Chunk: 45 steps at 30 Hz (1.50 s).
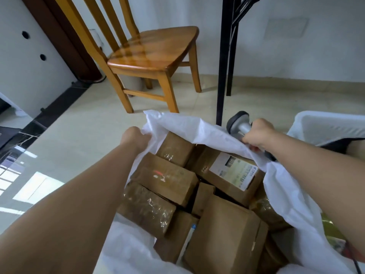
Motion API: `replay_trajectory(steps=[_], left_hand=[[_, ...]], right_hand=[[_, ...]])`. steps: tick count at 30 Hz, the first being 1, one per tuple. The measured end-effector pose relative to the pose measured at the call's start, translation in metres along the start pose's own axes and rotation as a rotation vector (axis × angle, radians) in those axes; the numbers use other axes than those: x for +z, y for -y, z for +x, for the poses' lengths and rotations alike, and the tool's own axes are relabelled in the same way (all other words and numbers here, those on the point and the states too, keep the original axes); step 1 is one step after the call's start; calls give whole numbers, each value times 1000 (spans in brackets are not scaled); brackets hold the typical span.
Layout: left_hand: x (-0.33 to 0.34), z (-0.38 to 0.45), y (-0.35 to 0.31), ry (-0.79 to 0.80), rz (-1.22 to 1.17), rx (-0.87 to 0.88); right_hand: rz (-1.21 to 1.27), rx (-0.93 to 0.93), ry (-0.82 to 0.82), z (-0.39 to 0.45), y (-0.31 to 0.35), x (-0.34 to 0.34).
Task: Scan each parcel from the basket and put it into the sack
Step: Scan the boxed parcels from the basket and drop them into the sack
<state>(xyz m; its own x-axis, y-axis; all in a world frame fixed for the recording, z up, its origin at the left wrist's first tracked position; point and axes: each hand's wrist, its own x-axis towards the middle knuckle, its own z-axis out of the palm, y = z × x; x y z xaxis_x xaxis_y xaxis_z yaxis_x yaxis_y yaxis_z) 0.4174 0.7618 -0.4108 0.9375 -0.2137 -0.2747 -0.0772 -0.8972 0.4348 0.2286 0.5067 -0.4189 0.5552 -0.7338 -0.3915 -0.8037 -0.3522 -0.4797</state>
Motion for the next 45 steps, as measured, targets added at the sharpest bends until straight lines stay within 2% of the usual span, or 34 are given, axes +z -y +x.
replay_trajectory(steps=[3,6,14,17,21,27,29,31,33,35,36,38,41,45], left_hand=[[5,1,5,-178,2,16],[-5,6,5,-298,25,46],[-81,2,-24,-535,-71,47],[-89,-11,-28,-534,-93,55],[-88,-32,-22,-469,-85,31],[-64,-99,0,-424,2,77],[-41,-135,6,-413,-27,156],[-16,-170,10,-268,-59,310],[1,-199,15,91,-64,400],[12,-214,27,391,93,498],[15,-220,33,459,226,549],[15,-229,44,502,370,595],[9,-236,53,551,370,635],[-2,-244,59,569,576,674]], right_hand=[[-130,-11,-49,6,-3,11],[-135,-14,-122,11,-6,4],[204,-15,-462,6,5,-78],[261,-52,-556,-5,4,-91],[228,-98,-493,-27,-10,-102],[264,2,-438,-86,-66,-99],[282,77,-417,-110,-93,-84],[322,130,-382,-129,-120,-64],[330,178,-344,-141,-142,-39],[312,231,-293,-153,-159,-10],[298,257,-264,-157,-167,4],[254,306,-233,-160,-177,22],[227,353,-221,-159,-180,26],[198,353,-288,-165,-165,19]])
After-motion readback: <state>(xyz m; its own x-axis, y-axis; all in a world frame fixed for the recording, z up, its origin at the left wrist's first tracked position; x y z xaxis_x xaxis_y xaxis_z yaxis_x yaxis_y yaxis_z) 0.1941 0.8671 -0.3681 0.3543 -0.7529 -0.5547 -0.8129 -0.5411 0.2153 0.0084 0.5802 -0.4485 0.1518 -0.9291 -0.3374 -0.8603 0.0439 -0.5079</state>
